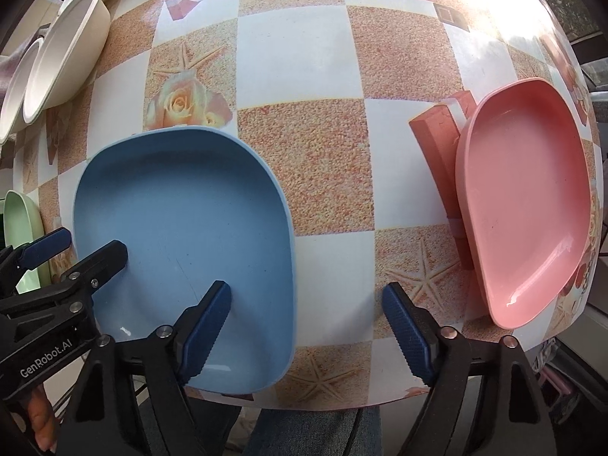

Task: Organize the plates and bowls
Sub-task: 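Close the right gripper on the blue plate rim while the left gripper grips beside it, then lift the blue plate with both grippers and carry it over the green plate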

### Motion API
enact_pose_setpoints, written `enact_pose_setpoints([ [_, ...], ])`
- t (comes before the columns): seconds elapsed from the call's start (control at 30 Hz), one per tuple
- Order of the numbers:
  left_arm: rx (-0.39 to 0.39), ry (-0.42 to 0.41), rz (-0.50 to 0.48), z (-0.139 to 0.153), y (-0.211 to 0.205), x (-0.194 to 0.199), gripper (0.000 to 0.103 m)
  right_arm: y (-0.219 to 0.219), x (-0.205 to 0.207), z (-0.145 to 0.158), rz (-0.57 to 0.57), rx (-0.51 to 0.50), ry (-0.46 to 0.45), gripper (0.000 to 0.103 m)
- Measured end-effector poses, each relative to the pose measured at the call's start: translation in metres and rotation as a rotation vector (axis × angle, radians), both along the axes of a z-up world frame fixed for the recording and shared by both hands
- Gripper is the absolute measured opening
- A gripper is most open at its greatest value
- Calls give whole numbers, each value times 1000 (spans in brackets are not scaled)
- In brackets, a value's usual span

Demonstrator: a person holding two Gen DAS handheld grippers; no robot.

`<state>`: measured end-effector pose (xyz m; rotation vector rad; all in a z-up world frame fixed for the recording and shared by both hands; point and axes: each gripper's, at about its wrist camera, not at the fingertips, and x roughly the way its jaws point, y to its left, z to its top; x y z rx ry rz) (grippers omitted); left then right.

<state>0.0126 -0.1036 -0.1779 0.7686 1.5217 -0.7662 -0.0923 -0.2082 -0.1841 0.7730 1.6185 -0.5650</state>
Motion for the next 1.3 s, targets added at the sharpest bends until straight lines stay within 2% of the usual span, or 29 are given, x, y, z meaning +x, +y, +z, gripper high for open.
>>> enact_pose_setpoints([
  [0.03,-3,0,-23,2,-4,-3,59,3,2,3,12,-5,-4,65],
  [0.1,-5,0,-80,5,-11,-11,39,7,7,10,30,-11,-19,45],
  [0.13,-8,0,-108,6,-14,-14,31,9,9,12,30,9,-38,28],
  [0.17,-3,-2,-132,7,-16,-17,25,10,10,12,21,27,-34,26],
  [0.4,17,19,-177,7,-13,-15,25,17,8,12,-26,120,-30,26],
  [0.63,9,30,-181,9,-16,-19,25,28,25,17,25,102,11,27],
  [0.73,6,39,-186,10,-20,-22,25,30,33,17,31,108,10,32],
  [0.87,5,58,-190,15,-9,-18,25,70,39,10,45,107,26,32],
  [1.1,39,60,-219,15,3,-22,25,93,32,5,10,193,15,32],
  [1.3,27,47,-203,24,2,-16,25,100,41,21,29,182,-9,32],
])
